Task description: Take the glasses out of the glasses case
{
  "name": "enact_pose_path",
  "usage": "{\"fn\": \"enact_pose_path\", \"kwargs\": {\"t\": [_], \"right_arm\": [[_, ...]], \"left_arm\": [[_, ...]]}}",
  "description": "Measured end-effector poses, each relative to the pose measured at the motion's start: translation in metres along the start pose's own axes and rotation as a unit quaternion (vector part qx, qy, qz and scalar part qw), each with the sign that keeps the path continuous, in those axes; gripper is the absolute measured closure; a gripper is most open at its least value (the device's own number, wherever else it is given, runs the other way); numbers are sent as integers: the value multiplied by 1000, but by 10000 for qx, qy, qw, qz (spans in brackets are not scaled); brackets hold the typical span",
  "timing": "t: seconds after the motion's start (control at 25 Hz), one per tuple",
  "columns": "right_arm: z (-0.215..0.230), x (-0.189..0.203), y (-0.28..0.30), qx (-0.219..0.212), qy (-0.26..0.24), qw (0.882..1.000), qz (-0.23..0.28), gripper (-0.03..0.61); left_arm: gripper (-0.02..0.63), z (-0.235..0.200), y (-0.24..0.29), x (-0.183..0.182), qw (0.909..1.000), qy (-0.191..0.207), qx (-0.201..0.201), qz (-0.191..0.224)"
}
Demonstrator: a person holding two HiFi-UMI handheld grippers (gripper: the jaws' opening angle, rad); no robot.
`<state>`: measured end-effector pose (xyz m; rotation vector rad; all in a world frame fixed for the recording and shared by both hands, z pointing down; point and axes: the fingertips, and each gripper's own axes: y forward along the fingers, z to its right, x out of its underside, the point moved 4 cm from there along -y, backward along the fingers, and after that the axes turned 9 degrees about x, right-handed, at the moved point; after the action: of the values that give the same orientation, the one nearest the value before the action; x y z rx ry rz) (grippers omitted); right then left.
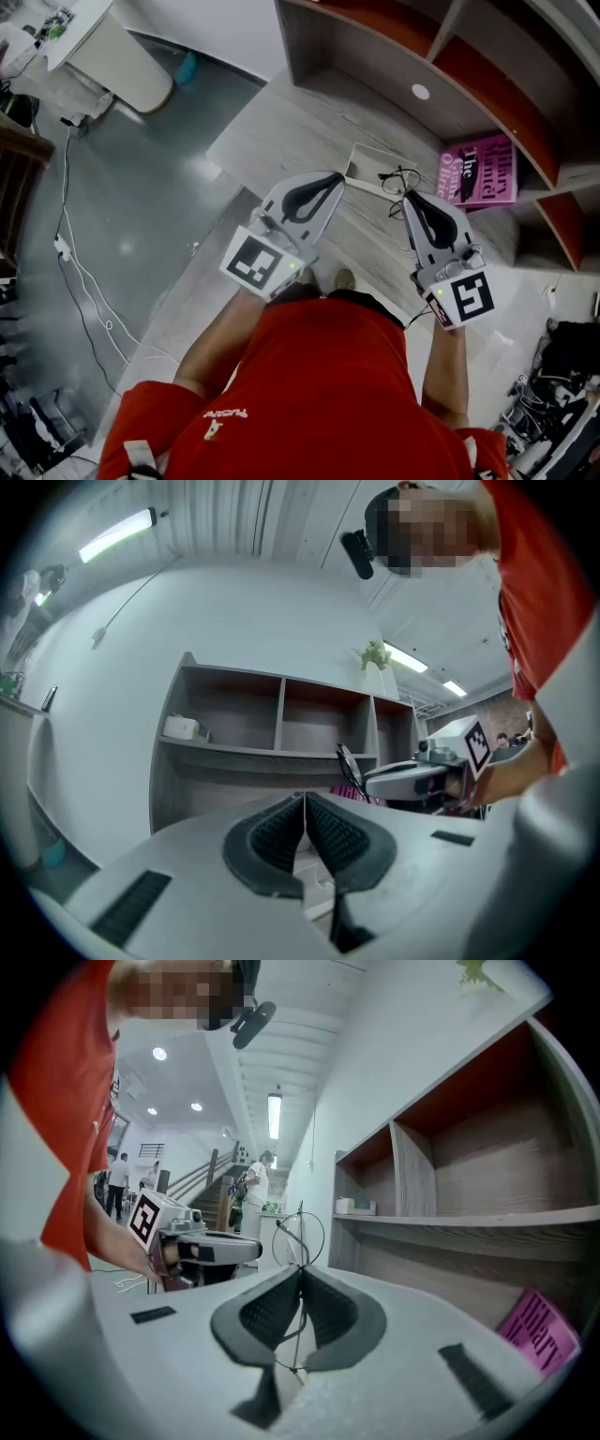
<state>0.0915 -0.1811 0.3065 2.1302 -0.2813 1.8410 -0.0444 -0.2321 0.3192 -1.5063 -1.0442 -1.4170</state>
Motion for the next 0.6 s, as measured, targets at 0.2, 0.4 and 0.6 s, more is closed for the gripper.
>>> {"fn": "enact_pose_path", "kwargs": {"t": [0.2, 0.4, 0.6], "right_arm": [[2, 0, -6, 49, 1, 10000, 4, 560], [1, 2, -6, 45, 1, 10000, -1, 560], [0, 4, -6, 17, -7, 10000, 12, 560]], "left_arm": [[600, 2, 3, -3, 10000, 15, -8, 61], [600, 1, 3, -3, 10000, 36, -21, 71], [600, 1, 1, 0, 10000, 14, -32, 25]]}}
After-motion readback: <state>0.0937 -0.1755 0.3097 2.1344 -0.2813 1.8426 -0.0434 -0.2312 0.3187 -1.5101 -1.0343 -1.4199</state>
